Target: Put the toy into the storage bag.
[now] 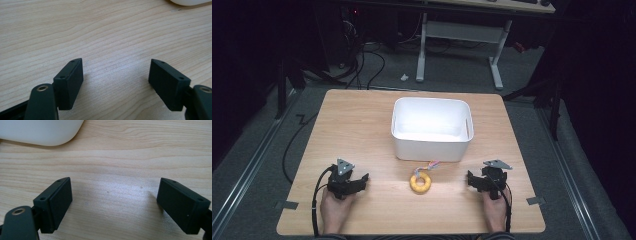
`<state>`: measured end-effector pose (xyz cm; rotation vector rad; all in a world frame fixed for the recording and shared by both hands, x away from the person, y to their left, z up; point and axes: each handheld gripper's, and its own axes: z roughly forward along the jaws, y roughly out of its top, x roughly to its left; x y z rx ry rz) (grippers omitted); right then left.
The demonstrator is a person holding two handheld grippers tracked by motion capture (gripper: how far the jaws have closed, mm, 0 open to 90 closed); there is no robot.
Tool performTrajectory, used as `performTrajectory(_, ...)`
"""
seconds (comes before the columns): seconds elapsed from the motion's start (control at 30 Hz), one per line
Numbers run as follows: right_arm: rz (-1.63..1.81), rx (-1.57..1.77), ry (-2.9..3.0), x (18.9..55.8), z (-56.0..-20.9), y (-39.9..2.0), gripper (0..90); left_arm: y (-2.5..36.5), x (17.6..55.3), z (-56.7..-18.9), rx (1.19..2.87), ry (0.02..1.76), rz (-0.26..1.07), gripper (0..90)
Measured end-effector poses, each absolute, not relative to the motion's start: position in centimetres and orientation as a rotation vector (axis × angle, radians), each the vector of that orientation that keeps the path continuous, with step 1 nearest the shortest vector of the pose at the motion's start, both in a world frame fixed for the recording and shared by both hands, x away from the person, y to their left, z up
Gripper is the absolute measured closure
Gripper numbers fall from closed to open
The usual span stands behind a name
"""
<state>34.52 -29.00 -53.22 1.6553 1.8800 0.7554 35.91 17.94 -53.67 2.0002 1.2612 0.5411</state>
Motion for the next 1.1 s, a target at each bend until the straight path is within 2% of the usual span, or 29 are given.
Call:
performTrajectory(0.77,0.773,1.620,1.925,34.66,-53.19,-28.87,12.9,18.03,35.94,-53.66,1.996,1.261,0.531,27.3)
performTrajectory(0.97,0.784,1.595,1.950,34.64,-53.17,-28.96,14.5,17.91,35.91,-53.67,2.006,1.257,0.540,26.8)
performTrajectory(1.1,0.791,1.592,1.970,34.50,-53.01,-28.98,19.9,17.97,35.91,-53.67,2.000,1.259,0.534,27.4)
